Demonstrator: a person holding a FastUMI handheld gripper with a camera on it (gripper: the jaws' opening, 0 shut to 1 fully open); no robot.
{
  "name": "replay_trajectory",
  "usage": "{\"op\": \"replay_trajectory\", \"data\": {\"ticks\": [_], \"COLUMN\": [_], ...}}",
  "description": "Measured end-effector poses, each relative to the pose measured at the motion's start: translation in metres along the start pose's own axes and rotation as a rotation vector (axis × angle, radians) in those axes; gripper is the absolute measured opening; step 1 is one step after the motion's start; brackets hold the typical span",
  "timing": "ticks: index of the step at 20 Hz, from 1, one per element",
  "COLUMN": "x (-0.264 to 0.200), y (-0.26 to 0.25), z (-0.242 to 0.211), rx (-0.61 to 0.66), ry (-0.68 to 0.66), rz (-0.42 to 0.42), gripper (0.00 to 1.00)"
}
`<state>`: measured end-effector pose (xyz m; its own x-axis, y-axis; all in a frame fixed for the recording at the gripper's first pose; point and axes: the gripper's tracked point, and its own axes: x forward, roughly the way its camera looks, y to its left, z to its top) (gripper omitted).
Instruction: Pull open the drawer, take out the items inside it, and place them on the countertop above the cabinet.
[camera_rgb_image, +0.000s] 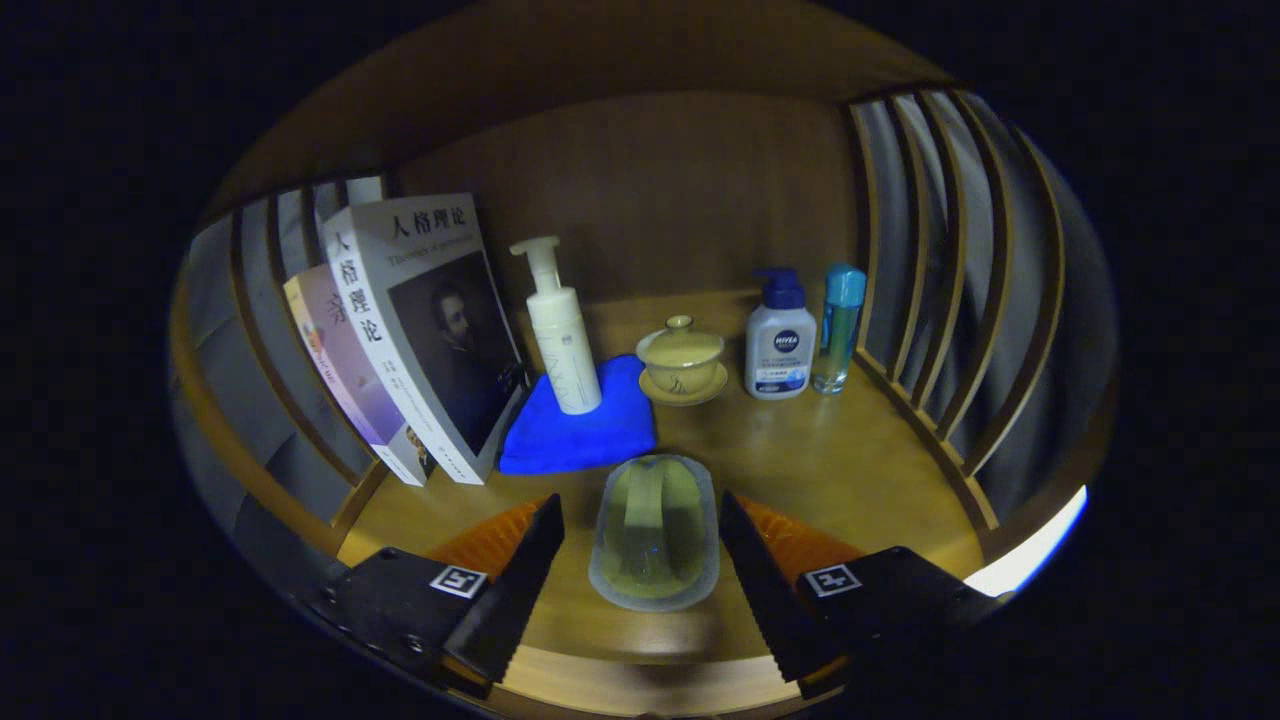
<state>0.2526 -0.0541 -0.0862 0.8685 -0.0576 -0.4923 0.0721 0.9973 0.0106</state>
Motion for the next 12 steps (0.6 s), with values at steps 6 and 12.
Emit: {"op": "replay_trajectory", "data": {"ticks": [6,12], "x": [-0.104,-0.173], "y": [0.011,0.006], "z": [0.023,-0.029], "rx": [-0.086,-0.097], "ry": [-0.326,-0.451], "rz": [-0.007,-0.032], "gripper": [0.98,0.98]}}
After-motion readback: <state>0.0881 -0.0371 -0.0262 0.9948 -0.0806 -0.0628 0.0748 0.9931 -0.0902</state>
